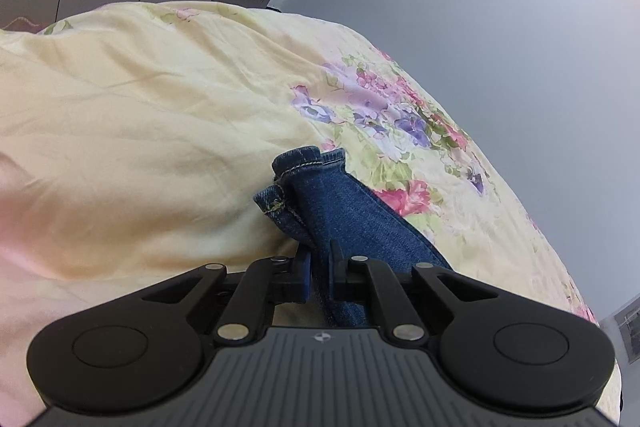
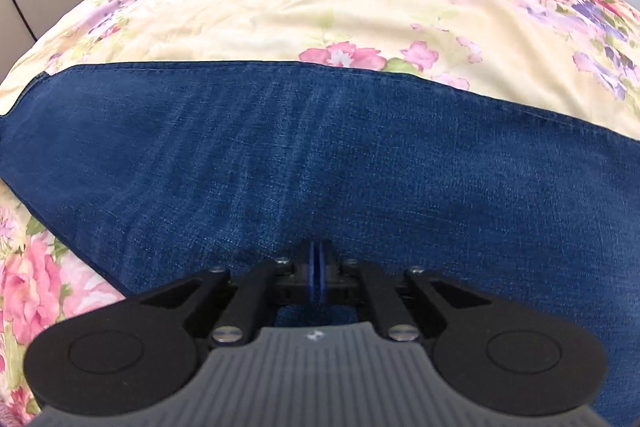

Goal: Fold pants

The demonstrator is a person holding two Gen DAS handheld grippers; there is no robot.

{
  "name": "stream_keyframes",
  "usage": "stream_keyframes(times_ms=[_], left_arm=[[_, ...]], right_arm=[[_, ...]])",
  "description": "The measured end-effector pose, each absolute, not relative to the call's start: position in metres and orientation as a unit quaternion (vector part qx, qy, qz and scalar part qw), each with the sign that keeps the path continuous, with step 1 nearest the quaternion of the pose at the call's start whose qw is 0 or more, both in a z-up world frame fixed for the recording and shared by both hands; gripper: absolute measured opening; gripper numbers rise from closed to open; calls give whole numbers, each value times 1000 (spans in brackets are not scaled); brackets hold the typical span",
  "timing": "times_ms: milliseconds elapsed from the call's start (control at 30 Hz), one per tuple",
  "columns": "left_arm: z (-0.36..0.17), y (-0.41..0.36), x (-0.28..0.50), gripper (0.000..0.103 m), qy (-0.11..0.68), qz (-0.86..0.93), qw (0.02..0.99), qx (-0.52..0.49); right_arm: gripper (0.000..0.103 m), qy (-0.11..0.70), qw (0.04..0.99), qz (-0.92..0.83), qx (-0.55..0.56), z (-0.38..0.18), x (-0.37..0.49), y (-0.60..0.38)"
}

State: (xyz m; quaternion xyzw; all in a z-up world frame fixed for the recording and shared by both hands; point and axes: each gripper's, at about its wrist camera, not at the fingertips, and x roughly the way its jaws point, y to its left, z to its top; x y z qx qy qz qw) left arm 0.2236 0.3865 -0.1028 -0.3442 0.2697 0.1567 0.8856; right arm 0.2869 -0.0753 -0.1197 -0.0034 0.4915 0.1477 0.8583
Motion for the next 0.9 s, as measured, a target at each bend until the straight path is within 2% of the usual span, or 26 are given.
stream_keyframes(times_ms=[233,400,500,700,900], left_arm=[[-57,364,230,7,250,148,906,-308],[8,328,236,6,221,126,926,-278],[52,293,238,5,197,104,943,-248],[143,182,249,5,151,46,971,-180],[203,40,264,5,129,-16,985,-117]], right_arm=[[0,506,851,141,21,-122,252,-90],[0,509,845,143,81,-108,239,-118],[0,490,857,135,80,-89,233,-142],[0,459,878,100,96,-55,221,-221],[0,432,893,67,106,-31,203,-305]])
